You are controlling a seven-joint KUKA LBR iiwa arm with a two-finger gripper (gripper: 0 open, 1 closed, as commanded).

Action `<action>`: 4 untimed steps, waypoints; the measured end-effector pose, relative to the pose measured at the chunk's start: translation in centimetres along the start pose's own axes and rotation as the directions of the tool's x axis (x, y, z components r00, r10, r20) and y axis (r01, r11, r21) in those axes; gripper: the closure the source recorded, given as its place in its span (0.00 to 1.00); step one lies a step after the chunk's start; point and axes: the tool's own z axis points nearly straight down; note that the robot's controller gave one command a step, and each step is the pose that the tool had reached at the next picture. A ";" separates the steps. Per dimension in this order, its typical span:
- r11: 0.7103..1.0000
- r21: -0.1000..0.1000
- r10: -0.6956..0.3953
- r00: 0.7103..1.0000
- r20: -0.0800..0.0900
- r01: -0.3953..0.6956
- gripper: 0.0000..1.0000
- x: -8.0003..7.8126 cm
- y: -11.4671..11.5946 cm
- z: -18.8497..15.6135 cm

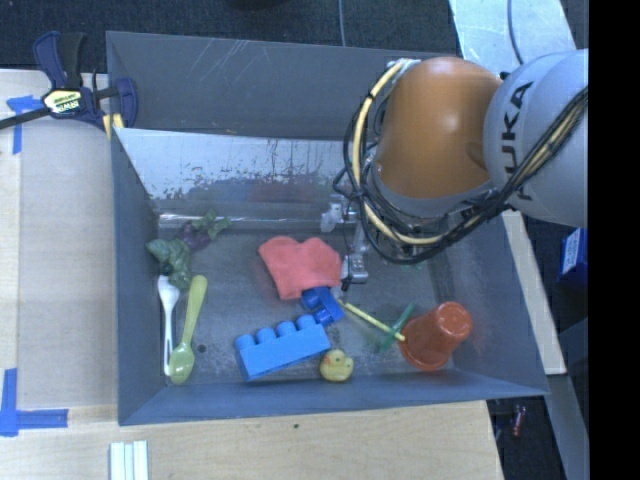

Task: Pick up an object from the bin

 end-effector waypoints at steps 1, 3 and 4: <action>1.000 0.000 0.001 1.000 0.009 -0.001 0.00 -0.2 0.0 -0.5; 1.000 0.000 -0.018 1.000 0.012 0.018 0.00 -0.6 0.7 3.4; 0.976 -0.005 0.216 0.976 0.016 -0.216 0.00 -0.4 0.4 8.9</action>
Offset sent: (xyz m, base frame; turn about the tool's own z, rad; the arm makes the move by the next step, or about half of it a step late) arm 0.0124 0.0192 -0.1220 0.1138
